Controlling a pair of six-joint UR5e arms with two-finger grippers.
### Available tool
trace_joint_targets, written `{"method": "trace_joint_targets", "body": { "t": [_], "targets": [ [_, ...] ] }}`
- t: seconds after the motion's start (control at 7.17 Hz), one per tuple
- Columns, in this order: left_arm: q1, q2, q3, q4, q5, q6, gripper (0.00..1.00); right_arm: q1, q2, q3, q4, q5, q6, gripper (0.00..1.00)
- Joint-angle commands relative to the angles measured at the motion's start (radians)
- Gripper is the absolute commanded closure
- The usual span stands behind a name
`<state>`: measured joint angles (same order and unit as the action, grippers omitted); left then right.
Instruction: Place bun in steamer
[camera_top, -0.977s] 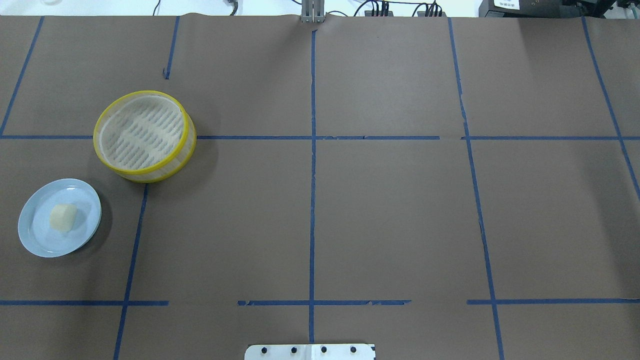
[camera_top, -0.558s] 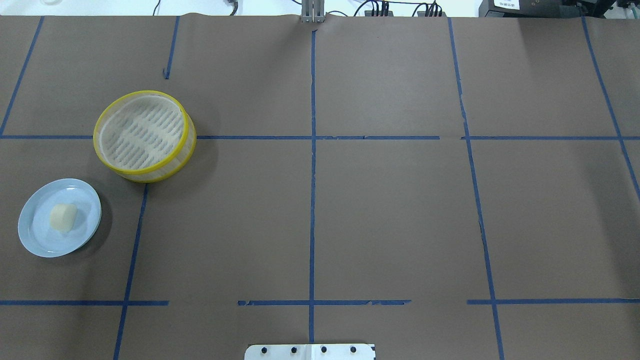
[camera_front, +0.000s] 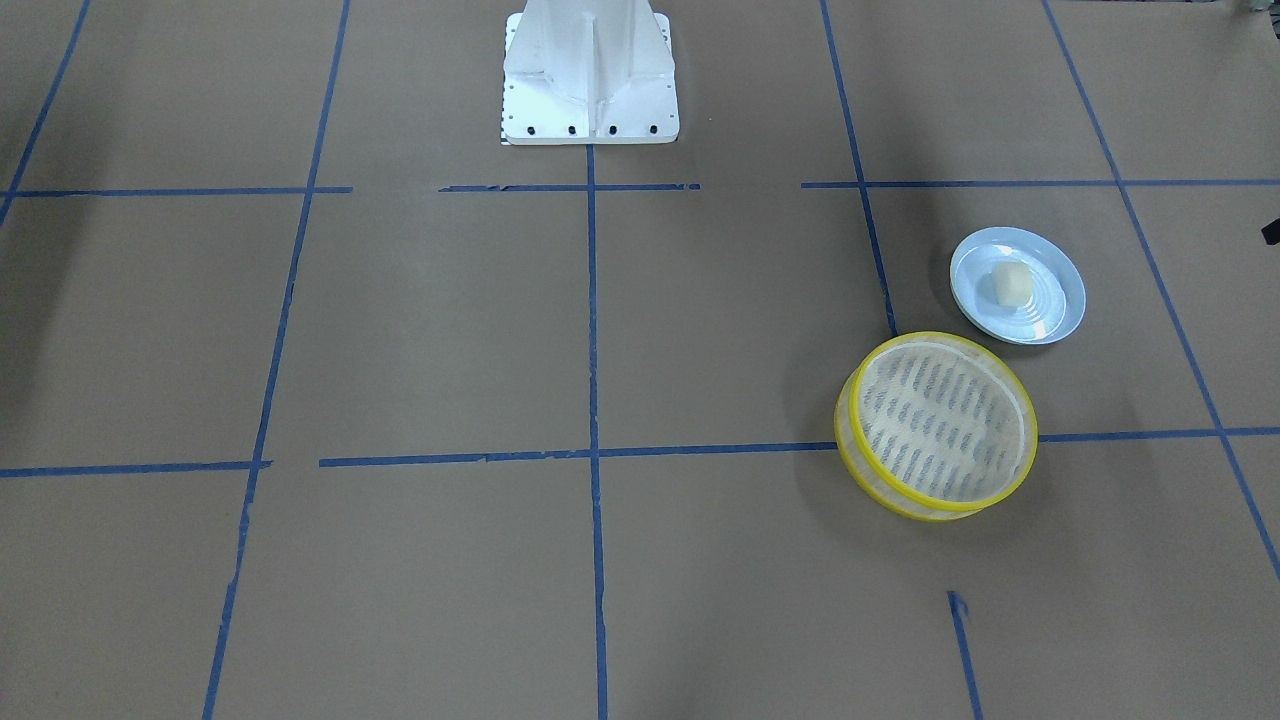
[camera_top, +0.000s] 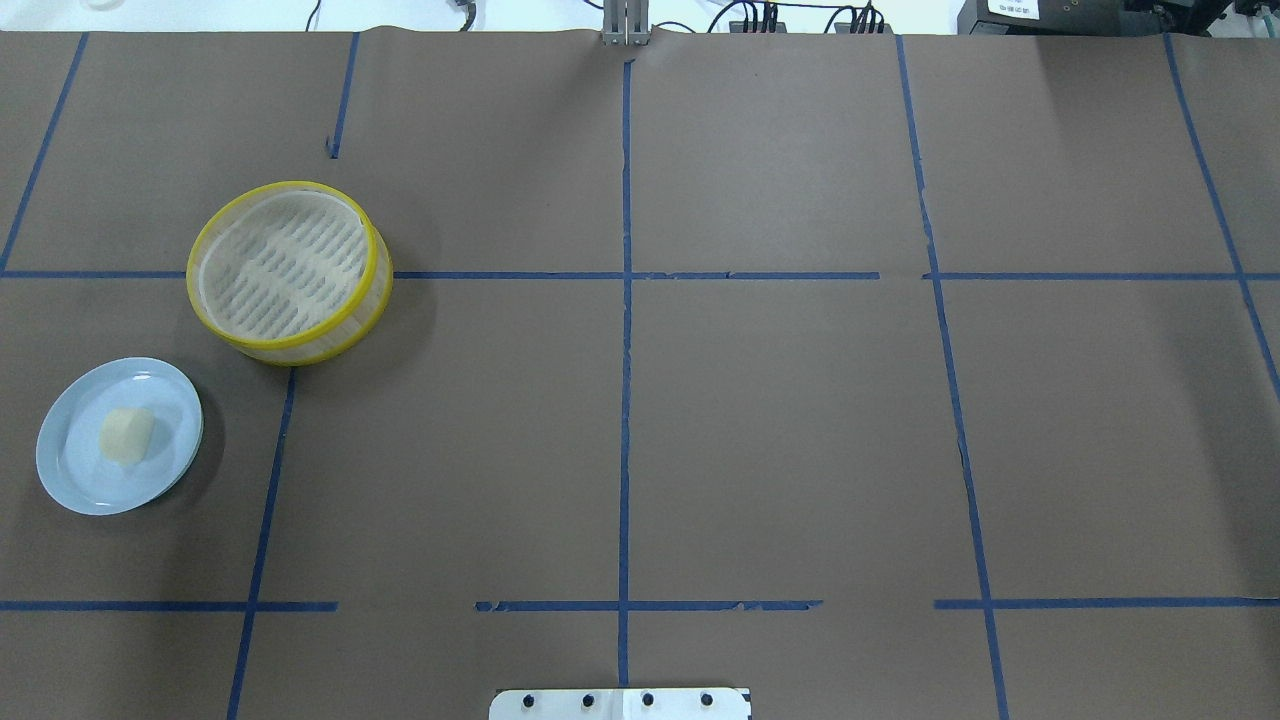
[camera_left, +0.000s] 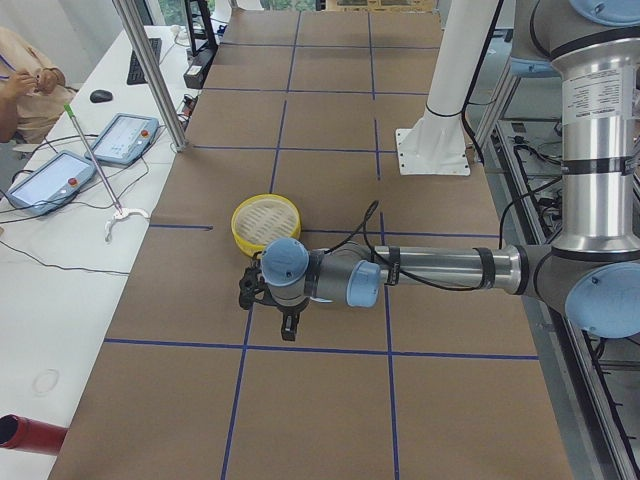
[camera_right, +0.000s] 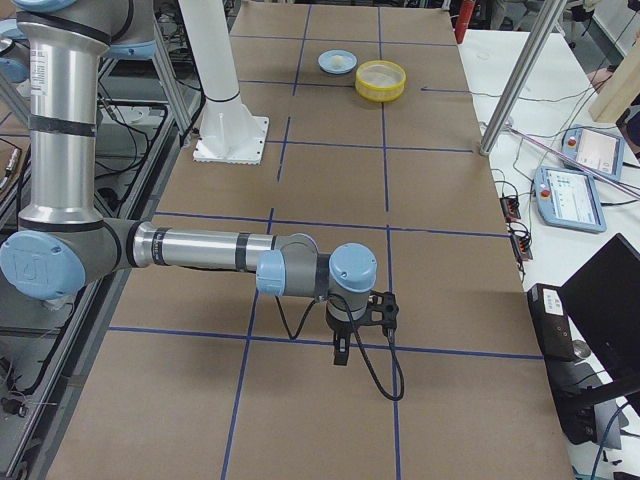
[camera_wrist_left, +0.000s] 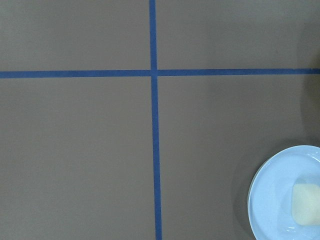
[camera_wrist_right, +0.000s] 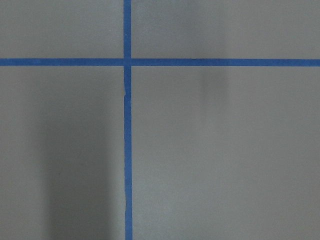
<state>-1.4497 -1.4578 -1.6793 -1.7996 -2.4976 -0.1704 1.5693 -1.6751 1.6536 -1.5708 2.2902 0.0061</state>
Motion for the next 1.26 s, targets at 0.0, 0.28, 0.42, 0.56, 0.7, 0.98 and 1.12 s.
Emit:
{"method": "trace_joint_targets", "body": {
  "t": [0.0, 0.28, 0.42, 0.56, 0.7, 0.98, 1.12],
  "targets": [
    [0.209, -0.010, -0.010, -0.274, 0.055, -0.420, 0.00, 0.000, 0.000, 0.000, 0.000, 0.000, 0.000, 0.00],
    [0.360, -0.059, -0.011, -0.383, 0.136, -0.720, 0.00, 0.000, 0.000, 0.000, 0.000, 0.000, 0.000, 0.00],
    [0.424, -0.061, -0.010, -0.388, 0.195, -0.753, 0.00, 0.000, 0.000, 0.000, 0.000, 0.000, 0.000, 0.00],
    [0.487, -0.061, -0.010, -0.388, 0.283, -0.774, 0.00, 0.000, 0.000, 0.000, 0.000, 0.000, 0.000, 0.00],
    [0.532, -0.061, -0.007, -0.388, 0.308, -0.776, 0.01, 0.000, 0.000, 0.000, 0.000, 0.000, 0.000, 0.00],
    [0.590, -0.058, -0.011, -0.388, 0.368, -0.770, 0.06, 0.000, 0.000, 0.000, 0.000, 0.000, 0.000, 0.00],
    [0.612, -0.046, -0.025, -0.388, 0.408, -0.764, 0.06, 0.000, 0.000, 0.000, 0.000, 0.000, 0.000, 0.00]
  ]
}}
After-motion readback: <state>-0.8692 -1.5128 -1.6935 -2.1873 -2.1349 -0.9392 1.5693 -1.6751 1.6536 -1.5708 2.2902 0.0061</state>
